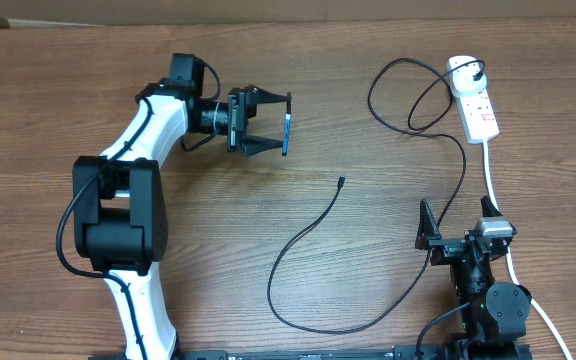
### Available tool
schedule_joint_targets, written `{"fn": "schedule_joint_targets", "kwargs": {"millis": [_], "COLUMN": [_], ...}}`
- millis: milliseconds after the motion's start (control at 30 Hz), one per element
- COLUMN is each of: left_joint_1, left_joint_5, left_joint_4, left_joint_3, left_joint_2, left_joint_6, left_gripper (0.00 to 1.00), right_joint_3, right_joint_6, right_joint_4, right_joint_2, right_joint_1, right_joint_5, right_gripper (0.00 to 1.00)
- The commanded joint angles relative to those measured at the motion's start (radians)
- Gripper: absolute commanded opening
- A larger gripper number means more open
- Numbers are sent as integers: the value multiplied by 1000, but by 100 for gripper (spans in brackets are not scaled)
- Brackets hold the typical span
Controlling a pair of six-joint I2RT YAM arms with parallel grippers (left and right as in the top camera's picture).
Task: Plug charger to phone and switch on socket
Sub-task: 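Lift the smartphone with the left gripper and tilt it upright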
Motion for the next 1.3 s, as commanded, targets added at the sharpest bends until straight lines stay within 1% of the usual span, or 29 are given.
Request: {"fn": "schedule_joint_targets", "kwargs": {"millis": [0,733,933,1167,1267], "left_joint_1": [18,33,32,31,30], "left_joint_5": [68,68,63,-56,-81], "left_joint_4": [4,4,4,3,4], "left_joint_3": [-1,-1,-1,-1,-1], "left_joint_2": [-38,-38,-38,-38,-38], "left_joint_6": [-18,-12,18,59,59], "left_gripper": [71,70,70,70,69], "right_joint_3": [-11,-11,-11,-11,-11], "right_joint_6": [2,2,2,2,2], "right_joint_4": [6,6,6,6,6], "right_joint_2": [-8,-8,-8,-8,-8], "right_joint_1": [5,5,5,5,5], "right_joint_5": [3,3,3,3,3], "right_gripper": [100,100,100,100,100]}}
